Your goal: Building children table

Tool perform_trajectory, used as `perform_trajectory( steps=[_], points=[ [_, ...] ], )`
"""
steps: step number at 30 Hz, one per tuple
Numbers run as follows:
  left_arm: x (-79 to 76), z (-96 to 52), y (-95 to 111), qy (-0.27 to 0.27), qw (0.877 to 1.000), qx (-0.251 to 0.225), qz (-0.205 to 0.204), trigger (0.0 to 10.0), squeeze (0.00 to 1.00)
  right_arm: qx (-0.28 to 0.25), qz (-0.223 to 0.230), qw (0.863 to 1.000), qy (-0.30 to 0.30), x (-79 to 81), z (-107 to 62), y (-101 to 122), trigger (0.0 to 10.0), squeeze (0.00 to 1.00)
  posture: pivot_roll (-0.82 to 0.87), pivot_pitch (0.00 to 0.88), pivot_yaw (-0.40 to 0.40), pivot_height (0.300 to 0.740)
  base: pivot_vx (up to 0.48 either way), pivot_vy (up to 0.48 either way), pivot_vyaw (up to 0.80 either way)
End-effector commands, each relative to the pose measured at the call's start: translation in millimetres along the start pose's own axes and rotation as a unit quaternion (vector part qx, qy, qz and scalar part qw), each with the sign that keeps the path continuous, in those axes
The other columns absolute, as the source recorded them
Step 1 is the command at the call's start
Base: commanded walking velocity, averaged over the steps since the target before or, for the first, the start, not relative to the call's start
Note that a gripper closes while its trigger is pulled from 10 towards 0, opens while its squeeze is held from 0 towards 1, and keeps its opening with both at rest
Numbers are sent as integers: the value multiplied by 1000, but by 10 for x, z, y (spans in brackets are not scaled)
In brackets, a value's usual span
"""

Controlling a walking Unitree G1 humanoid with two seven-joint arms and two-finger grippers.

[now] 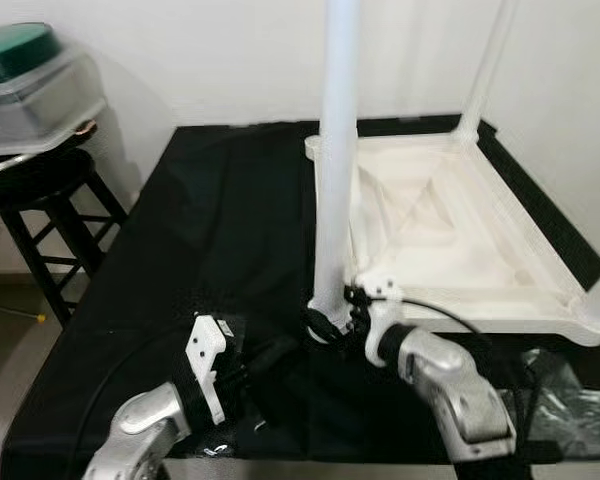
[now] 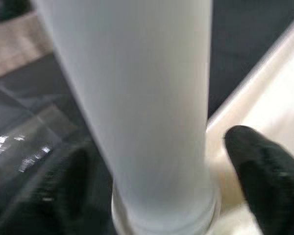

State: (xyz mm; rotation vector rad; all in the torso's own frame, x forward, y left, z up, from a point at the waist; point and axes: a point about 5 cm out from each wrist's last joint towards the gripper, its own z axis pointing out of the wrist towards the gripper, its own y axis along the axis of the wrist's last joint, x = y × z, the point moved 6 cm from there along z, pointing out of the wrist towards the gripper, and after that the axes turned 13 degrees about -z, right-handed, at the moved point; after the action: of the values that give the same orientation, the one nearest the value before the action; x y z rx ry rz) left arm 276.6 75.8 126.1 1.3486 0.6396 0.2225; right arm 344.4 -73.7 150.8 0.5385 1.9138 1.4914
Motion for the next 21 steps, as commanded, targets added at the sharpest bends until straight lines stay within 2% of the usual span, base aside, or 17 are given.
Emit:
perform_trajectory(
  steps=[1,2,3,6,7,8,10,13,14,19,20,21],
  points=[
    [20,-28,-45,9,1000,6,-1,10000,0,-33,-20,998,58,54,-33,137,10000,1000,-13,116,35,740,0,0,0],
    [19,-28,-43,9,1000,5,-2,10000,0,-44,-47,994,90,67,-68,199,10000,1000,-13,116,35,740,0,0,0],
    [18,-27,-44,9,1000,5,-1,10000,0,-45,-67,988,130,69,-113,232,10000,243,-3,114,40,740,0,0,0],
    [18,-28,-46,9,1000,6,-1,10000,0,-43,-78,984,153,67,-143,240,10000,243,3,111,40,740,0,0,0],
    [19,-33,-53,9,1000,8,0,10000,0,-36,-107,977,183,27,-183,260,10000,0,18,105,46,740,0,0,0],
    [19,-33,-53,9,1000,8,0,10000,0,-36,-107,977,183,27,-183,260,10000,0,18,105,46,740,0,0,0],
    [26,-52,-62,10,1000,12,2,10000,0,-36,-143,957,250,-119,-266,443,10000,0,22,105,48,740,0,0,0],
    [27,-56,-62,10,1000,13,2,10000,0,-35,-145,953,265,-142,-272,476,10000,0,24,106,48,740,0,0,0],
    [26,-61,-62,10,1000,13,3,10000,0,-36,-143,947,286,-173,-264,516,10000,0,27,106,49,740,0,0,0],
    [20,-66,-63,10,1000,14,5,10000,0,-45,-126,943,305,-211,-209,550,10000,0,35,108,52,740,0,0,0],
    [16,-68,-65,10,1000,15,6,10000,0,-44,-123,941,313,-213,-191,538,1373,0,43,111,54,740,0,0,0],
    [13,-70,-66,10,1000,15,7,10000,0,-43,-122,939,318,-213,-182,529,1373,0,43,111,54,740,0,0,0]
  ],
)
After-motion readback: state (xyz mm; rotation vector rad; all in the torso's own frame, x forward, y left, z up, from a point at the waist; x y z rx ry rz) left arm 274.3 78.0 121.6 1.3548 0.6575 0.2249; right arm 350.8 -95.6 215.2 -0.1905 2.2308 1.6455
